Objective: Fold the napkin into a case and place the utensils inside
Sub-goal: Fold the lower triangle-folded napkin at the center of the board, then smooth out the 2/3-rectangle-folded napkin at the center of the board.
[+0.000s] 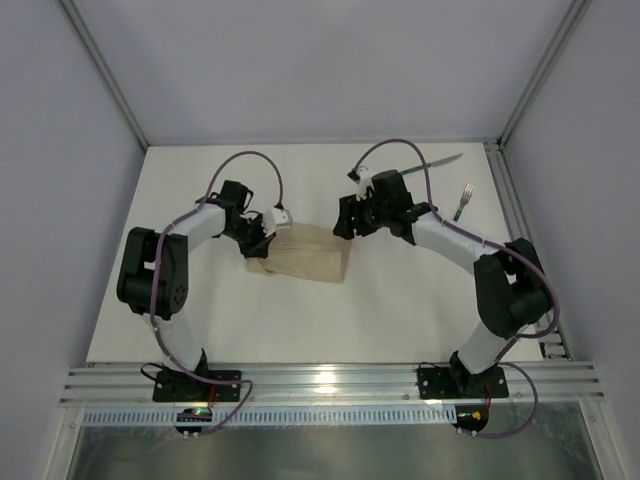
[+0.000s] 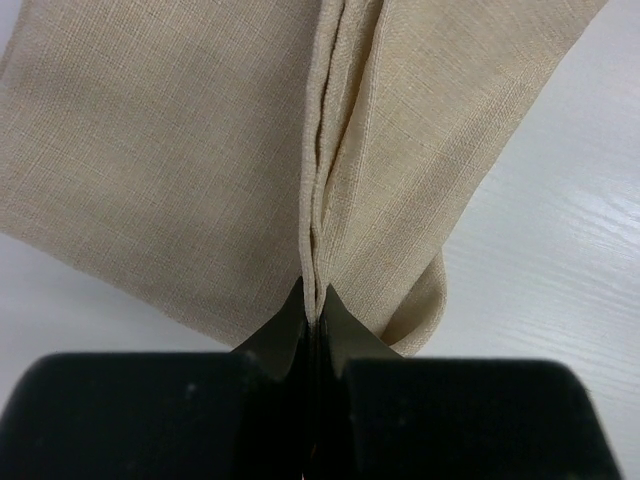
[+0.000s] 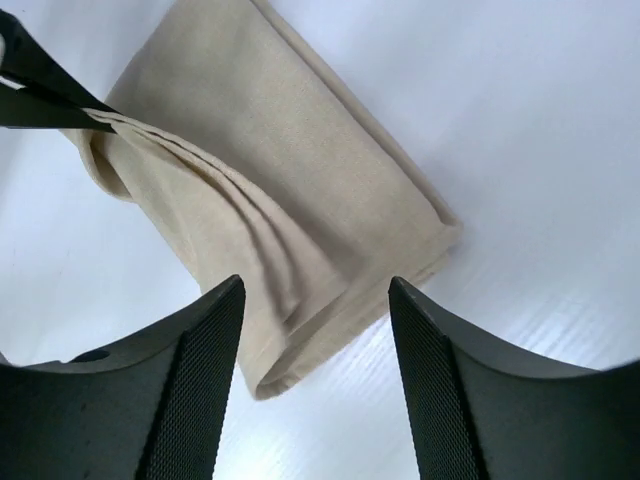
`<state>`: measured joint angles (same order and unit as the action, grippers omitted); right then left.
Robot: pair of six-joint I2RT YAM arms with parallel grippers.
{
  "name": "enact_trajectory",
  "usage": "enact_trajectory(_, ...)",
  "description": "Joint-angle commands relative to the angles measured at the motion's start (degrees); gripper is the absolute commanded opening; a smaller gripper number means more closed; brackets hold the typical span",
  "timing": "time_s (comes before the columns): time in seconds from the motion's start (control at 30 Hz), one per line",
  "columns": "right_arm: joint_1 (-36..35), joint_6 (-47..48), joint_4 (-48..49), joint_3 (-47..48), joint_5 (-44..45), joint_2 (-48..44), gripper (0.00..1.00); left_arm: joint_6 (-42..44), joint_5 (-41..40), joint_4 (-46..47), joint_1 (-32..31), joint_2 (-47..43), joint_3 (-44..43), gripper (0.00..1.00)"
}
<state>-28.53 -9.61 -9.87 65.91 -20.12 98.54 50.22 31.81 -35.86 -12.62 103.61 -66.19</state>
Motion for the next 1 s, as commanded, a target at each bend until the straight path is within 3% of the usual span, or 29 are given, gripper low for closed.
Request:
enact_trajectory(0.0, 0.59, 4.33, 6.15, -4.98, 0.09, -7.20, 0.64, 0.67, 1.67, -2.02, 0.05, 0.71, -2.80, 0.00)
enact_trajectory(0.2, 0.67, 3.11, 17.32, -13.26, -10.71, -8.72, 0.75, 0.76, 1.85, -1.50, -0.38, 0.36, -2.62, 0.00)
enact_trajectory(0.5, 0.67, -0.50, 19.53, -9.75, -9.24, 3.76, 0.75, 0.50, -0.52, -1.67, -1.88, 1.85, -3.76, 0.00)
enact_trajectory(0.53, 0.59, -0.85, 19.54, -9.75, -7.84, 4.89, 0.74, -0.55, -1.31, -2.28, -2.05, 2.81, -4.90, 0.05)
enact_trajectory(0.6, 0.59, -2.08, 18.92, -9.83, -7.13, 5.87, 0.70, -2.57, -2.71, -1.94, -2.06, 3.52, -5.78, 0.13)
enact_trajectory(0.63, 0.50, -2.43, 18.92, -10.10, -6.87, 6.22, 0.70, -3.71, -4.55, -0.20, -2.06, 3.70, -5.96, 0.25)
enact_trajectory(0.7, 0.41, -3.66, 19.71, -11.50, -6.16, 6.84, 0.64, -6.79, -5.97, 2.44, -2.06, 3.00, -5.00, 0.37)
enact_trajectory(0.77, 0.41, -4.28, 19.36, -11.86, -5.63, 7.54, 0.59, -8.63, -7.72, 6.30, -2.06, 1.51, -3.16, 0.43)
enact_trajectory(0.97, 0.32, -4.37, 18.05, -11.68, -5.46, 8.16, 0.29, -11.10, -11.50, 11.67, -2.06, 0.28, -1.49, 0.52)
